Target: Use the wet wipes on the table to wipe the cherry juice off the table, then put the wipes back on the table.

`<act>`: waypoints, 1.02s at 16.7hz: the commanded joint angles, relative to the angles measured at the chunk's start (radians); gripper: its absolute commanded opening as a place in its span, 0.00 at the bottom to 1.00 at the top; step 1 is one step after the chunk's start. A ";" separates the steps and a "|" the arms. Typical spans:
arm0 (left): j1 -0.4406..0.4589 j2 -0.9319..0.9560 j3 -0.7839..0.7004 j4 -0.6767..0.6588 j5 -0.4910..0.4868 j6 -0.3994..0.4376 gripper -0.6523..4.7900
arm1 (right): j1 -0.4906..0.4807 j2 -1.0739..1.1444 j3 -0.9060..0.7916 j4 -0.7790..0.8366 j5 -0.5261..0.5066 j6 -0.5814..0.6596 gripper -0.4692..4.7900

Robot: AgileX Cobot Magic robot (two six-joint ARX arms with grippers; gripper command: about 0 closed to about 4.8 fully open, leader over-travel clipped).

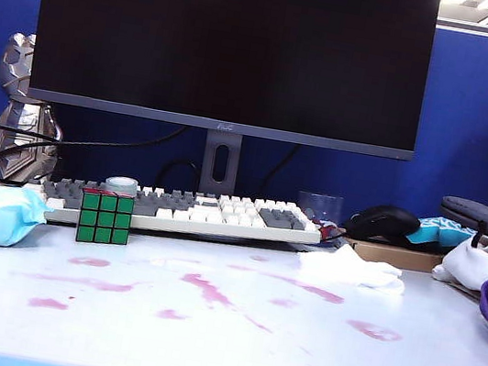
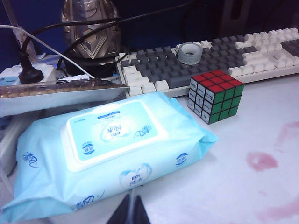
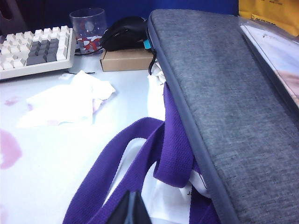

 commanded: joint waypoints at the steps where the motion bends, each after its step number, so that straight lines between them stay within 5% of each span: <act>1: 0.002 -0.003 -0.001 -0.013 -0.003 0.000 0.16 | 0.000 0.000 0.000 -0.001 0.000 0.003 0.08; 7: 0.002 -0.003 -0.001 -0.013 -0.003 0.000 0.16 | 0.008 0.000 0.002 0.062 -0.036 0.081 0.08; 12: 0.002 -0.003 -0.001 -0.013 -0.003 0.000 0.16 | 0.158 0.064 0.212 0.146 0.004 0.056 0.08; 17: 0.002 -0.003 -0.001 -0.013 -0.003 0.000 0.16 | 0.283 0.694 0.658 0.156 -0.072 -0.057 0.08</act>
